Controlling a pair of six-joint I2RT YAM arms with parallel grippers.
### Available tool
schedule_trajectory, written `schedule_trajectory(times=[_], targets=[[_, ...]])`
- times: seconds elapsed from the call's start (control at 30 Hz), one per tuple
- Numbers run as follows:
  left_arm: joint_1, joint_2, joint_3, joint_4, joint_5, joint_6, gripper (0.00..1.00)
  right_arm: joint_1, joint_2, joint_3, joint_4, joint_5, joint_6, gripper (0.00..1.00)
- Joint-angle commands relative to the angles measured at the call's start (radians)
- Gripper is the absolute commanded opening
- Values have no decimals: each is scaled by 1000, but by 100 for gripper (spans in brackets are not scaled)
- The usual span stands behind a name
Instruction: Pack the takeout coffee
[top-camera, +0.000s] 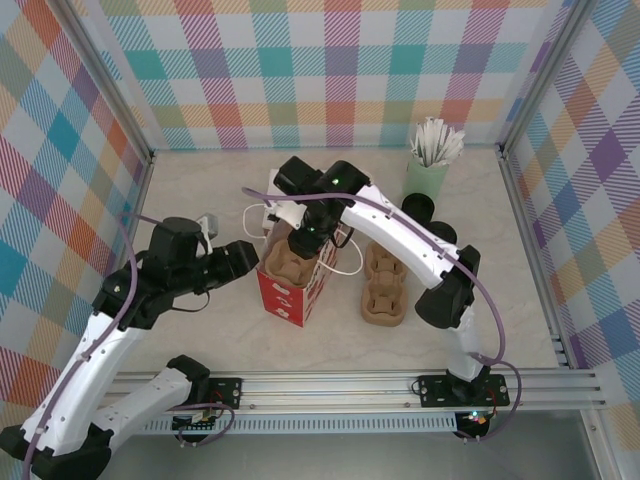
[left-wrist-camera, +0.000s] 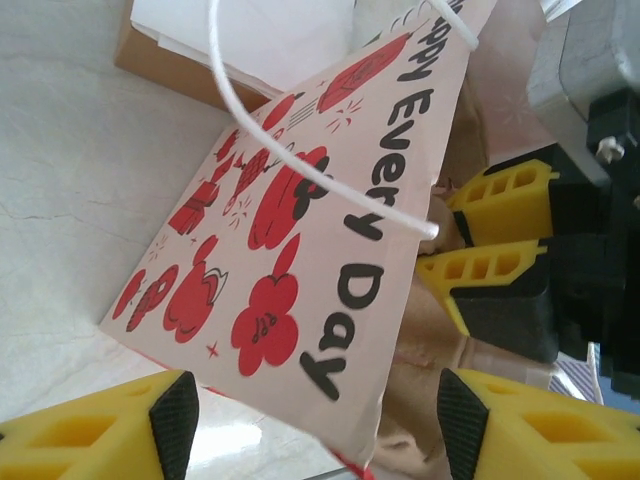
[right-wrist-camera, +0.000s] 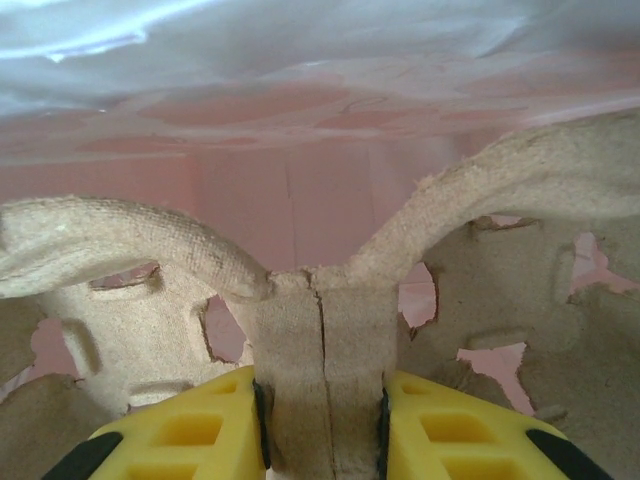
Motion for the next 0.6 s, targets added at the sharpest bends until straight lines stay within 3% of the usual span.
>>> schedule_trajectory(times=[0.0,0.13,0.57], targets=[[15,24,-6,74,22,-1,67,10,22,35,-49,13,-17,29],[14,71,0,84,10,25,64,10,30,36,-55,16,-16,29],[14,104,-35,112,35,57,31,12,48,69,-56,8,-19,29]])
